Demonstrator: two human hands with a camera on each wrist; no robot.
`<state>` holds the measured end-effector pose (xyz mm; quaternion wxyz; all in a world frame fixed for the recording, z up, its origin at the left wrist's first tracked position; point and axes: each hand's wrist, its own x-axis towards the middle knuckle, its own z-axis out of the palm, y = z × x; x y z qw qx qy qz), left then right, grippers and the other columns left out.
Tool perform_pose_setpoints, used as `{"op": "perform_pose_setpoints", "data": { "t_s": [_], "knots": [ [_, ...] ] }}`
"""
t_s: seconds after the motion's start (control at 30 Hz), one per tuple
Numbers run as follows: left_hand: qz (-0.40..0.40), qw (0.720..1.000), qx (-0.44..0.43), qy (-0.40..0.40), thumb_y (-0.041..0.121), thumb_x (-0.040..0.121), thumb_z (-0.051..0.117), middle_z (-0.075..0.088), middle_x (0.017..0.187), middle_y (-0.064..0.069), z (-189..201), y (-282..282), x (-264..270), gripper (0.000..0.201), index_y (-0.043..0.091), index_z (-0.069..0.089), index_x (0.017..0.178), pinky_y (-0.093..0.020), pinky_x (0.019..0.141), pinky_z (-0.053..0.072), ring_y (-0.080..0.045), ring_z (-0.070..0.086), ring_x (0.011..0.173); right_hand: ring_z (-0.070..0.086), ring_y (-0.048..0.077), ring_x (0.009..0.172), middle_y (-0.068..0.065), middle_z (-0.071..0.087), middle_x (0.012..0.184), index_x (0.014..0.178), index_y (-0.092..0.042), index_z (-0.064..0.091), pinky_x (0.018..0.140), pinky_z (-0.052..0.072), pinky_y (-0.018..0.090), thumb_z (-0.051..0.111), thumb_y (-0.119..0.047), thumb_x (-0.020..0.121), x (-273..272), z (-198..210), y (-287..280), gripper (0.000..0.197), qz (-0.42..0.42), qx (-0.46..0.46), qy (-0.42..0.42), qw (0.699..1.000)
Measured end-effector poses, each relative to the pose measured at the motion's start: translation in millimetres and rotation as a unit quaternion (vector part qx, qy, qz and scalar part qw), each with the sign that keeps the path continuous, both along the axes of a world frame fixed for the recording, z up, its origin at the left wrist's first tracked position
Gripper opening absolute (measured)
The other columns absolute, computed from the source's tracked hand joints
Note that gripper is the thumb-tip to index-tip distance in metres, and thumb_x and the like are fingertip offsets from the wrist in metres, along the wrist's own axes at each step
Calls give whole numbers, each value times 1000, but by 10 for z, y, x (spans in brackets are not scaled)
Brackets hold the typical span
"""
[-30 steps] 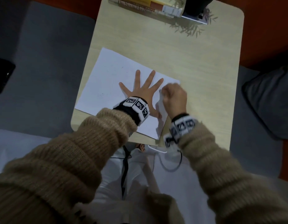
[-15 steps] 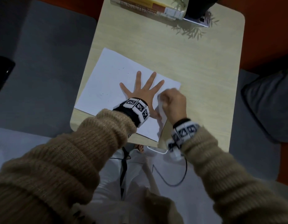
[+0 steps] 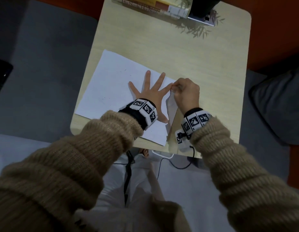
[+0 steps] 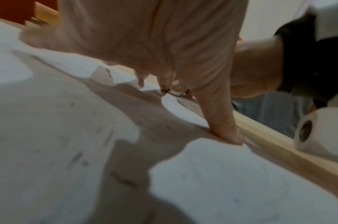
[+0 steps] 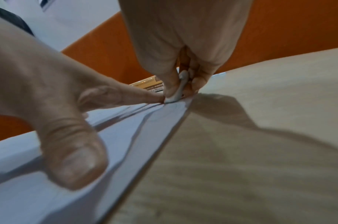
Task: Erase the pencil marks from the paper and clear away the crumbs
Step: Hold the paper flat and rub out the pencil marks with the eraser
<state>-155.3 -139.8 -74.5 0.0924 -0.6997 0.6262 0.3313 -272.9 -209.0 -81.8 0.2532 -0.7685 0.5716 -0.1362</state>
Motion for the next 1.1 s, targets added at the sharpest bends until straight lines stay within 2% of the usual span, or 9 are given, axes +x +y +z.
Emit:
{"op": "perform_pose_setpoints", "data": {
  "t_s": [0.17,0.23,0.4,0.57,0.63,0.73,0.9,0.97,1.1],
  "knots": [
    [11,1000,-4,10,69,55,74,-32,153,16,-63,13,-36,126,52,-14,142,-85,88,-5,-34,-32,140,52,21,61,15,63,71,69,-3,65,54,27,21,58,-2,71,-133,12,531,7,16,-27,-20,999],
    [13,1000,-9,9,64,60,73,-32,152,16,-84,13,-34,121,52,-15,142,-85,89,-4,-34,-32,140,53,22,60,13,62,69,67,-5,64,53,33,23,56,-1,67,-172,50,756,9,51,0,-30,998],
    [12,1000,-14,12,74,48,74,-33,152,16,-89,10,-32,132,51,-15,142,-85,86,-8,-34,-34,139,61,33,72,20,65,79,77,0,67,60,35,26,58,-2,77,-9,26,88,10,-26,-15,-12,999],
    [22,1000,-17,8,64,59,73,-34,151,17,-117,-11,-37,122,54,-17,140,-85,87,-7,-33,-33,140,57,27,62,14,62,70,69,-4,64,55,42,28,57,0,68,-184,54,801,9,39,5,-45,998],
    [19,1000,-13,13,69,54,73,-34,151,16,-104,-18,-30,125,53,-17,141,-85,86,-8,-34,-34,139,59,28,64,15,64,72,71,-5,67,57,42,26,54,-3,69,-134,77,579,13,46,8,-27,999],
    [13,1000,-17,13,74,47,73,-34,152,15,-86,-5,-38,132,52,-15,142,-85,86,-8,-35,-34,139,60,32,66,20,64,74,74,-1,67,58,42,28,59,2,75,5,24,170,9,-21,-19,-11,1000],
    [20,1000,-9,3,61,59,75,-35,151,16,-86,-20,-37,124,53,-18,140,-85,88,-6,-35,-33,139,56,25,62,14,62,70,69,-4,65,55,42,30,58,0,66,-168,76,887,9,39,3,-43,998],
    [16,1000,-16,8,68,54,74,-34,152,16,-90,-19,-29,127,53,-17,141,-85,87,-7,-35,-33,139,59,28,63,16,64,70,70,-4,67,57,44,30,57,-1,68,-136,86,637,10,37,0,-38,999],
    [12,1000,-17,14,74,48,74,-33,152,16,-91,1,-35,131,53,-16,142,-85,86,-8,-35,-34,139,61,31,67,19,65,75,73,-3,67,58,31,22,58,1,73,-52,-7,238,9,-40,-29,-26,998]
  ]
}}
